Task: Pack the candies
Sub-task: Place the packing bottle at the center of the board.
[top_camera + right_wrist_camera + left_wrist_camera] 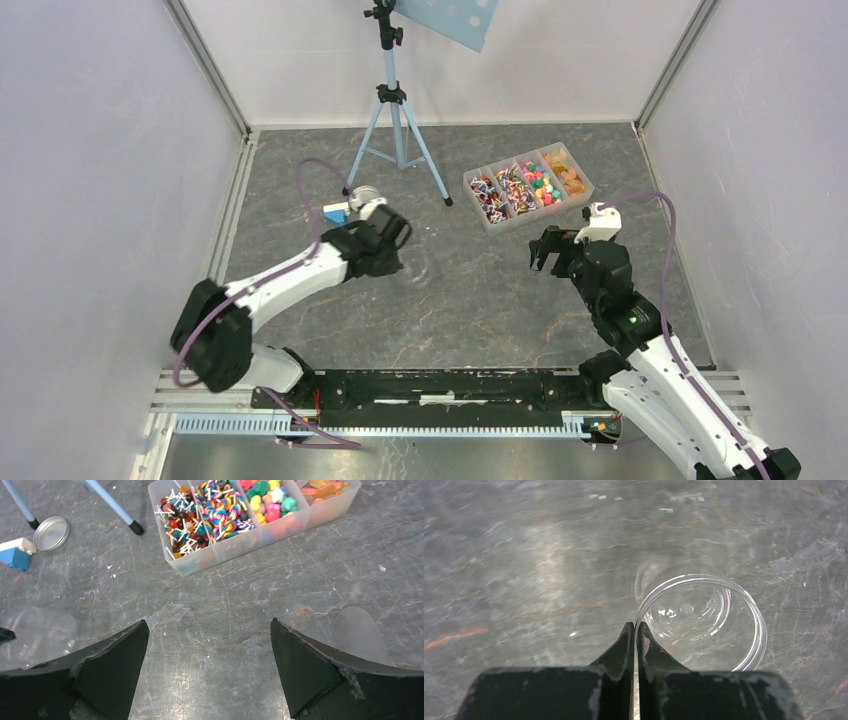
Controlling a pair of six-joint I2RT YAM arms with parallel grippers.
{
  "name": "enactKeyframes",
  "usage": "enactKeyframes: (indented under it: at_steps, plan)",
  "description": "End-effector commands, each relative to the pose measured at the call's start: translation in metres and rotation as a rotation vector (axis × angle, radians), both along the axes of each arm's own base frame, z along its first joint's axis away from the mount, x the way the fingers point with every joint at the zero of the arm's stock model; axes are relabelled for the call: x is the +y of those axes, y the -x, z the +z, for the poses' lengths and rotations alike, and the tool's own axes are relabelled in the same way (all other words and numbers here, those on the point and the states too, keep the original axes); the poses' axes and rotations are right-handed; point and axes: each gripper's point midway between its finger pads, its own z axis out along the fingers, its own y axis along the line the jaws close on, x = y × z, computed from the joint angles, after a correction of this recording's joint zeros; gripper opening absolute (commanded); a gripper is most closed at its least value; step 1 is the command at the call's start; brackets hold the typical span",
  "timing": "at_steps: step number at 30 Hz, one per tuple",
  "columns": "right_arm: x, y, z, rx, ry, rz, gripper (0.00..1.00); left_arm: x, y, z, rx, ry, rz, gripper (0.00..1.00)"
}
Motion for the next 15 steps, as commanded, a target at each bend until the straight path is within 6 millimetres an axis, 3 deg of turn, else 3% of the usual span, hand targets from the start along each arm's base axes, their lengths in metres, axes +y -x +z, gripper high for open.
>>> enactKeyframes:
  at_steps: [1,7,13,15]
  plan:
    - [-0.017,-0.003,0.025,-0.072,-0.035,-0.111,0.98,-0.041,-0.022,0.012,-0.066,-0.118,-0.101,0.06]
    - [-0.022,-0.003,0.023,-0.069,-0.03,-0.14,0.98,-0.089,-0.03,0.0,-0.058,-0.142,-0.188,0.1]
    - [-0.025,-0.004,0.016,-0.049,-0.018,-0.161,0.98,-0.107,-0.037,-0.012,-0.048,-0.145,-0.215,0.22]
    - [-0.025,-0.004,0.014,-0.043,-0.02,-0.164,0.98,-0.113,-0.037,-0.013,-0.044,-0.124,-0.227,0.32]
